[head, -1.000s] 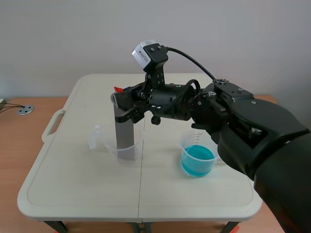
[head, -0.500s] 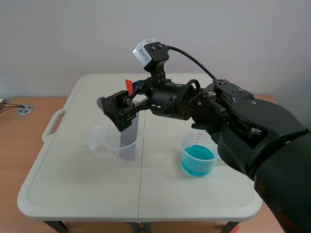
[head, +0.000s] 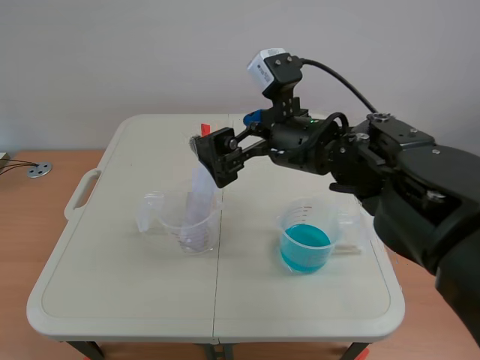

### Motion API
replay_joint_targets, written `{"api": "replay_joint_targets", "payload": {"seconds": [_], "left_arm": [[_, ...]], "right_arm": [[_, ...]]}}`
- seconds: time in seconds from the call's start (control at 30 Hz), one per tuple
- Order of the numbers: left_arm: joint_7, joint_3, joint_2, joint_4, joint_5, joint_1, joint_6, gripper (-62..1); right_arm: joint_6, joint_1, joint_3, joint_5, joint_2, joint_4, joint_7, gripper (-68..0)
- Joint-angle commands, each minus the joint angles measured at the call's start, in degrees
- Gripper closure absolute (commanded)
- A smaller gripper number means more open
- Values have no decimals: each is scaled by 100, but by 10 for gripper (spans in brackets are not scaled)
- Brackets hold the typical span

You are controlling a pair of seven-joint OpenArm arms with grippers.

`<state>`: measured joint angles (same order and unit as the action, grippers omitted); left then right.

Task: Hold the metal plate by the orange handle, dip it into the blue solution, take it out and point at it, then put the plate back in the beaker on the left.
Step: 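Return to the home posture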

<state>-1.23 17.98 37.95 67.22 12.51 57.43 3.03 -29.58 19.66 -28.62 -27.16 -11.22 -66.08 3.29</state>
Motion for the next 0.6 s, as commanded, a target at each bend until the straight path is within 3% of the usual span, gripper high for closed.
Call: {"api": "replay_joint_targets", "payload": {"seconds": [0.0,0.07,0.13,0.23,0.33,0.57], "left_arm": [[9,-4,-13,61,79,48,13,-623],[-20,-79,52,61,7,52,-44,-623],[48,-363,168,61,197,162,-247,-623],[455,-1095,328,74,570,354,-503,-623],[933,-1915,439,140,894,448,-549,-623],[1681,-3412,511,761,1217,476,-789,-623]], "right_arm": [[-17,-35,87,-127,-98,-372,-85,-663],[-15,-199,168,-179,-234,-640,-70,-663],[7,-387,258,-184,-352,-922,-66,-663],[42,-684,411,-179,-496,-1344,-63,-664],[166,-981,551,-153,-636,-1746,-24,-663],[339,-1648,772,127,-1014,-2527,-35,-664]]}}
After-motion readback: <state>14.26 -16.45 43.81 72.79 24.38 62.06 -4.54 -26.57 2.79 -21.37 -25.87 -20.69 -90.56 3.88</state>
